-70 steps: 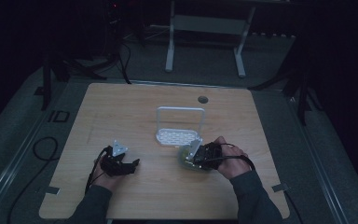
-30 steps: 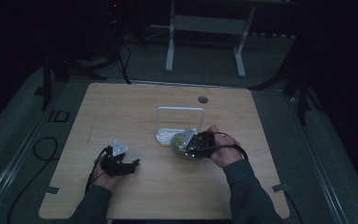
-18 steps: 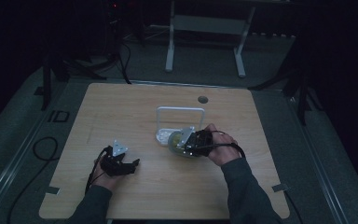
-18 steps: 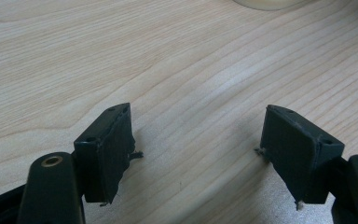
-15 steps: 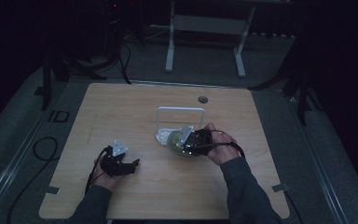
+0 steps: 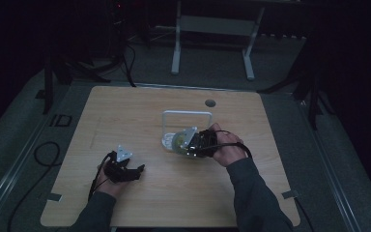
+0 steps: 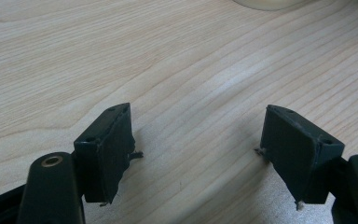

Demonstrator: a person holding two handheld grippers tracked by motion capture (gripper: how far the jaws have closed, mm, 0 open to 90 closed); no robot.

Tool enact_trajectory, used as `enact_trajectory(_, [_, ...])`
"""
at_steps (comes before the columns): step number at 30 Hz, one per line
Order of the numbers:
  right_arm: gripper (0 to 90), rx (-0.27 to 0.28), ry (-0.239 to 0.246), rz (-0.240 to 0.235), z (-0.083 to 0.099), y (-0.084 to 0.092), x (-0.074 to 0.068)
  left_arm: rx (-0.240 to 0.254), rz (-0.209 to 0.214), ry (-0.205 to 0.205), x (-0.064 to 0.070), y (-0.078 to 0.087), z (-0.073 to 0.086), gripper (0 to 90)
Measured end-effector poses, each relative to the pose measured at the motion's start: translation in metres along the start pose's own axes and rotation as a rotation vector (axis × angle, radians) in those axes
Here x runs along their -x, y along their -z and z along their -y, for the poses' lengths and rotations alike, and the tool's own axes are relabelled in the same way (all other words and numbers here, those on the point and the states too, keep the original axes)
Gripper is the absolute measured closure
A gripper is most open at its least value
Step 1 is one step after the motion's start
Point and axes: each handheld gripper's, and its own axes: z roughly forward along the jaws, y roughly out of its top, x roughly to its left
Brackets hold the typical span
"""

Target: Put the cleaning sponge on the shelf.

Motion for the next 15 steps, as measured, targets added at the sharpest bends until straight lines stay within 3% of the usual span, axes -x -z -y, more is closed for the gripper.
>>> enact_trajectory(8, [71.7,0.012,0.015,0.004,-0.0018,-0.0017,0.0052,-0.001,0.0,0.0,0.0,0.0,0.0,25.5])
enact_trajectory(15, [71.7,-0.014,0.047,0.007,-0.0063,-0.0066,0.0066,-0.003,0.001,-0.001,-0.0001,0.0002,-0.0001,25.5])
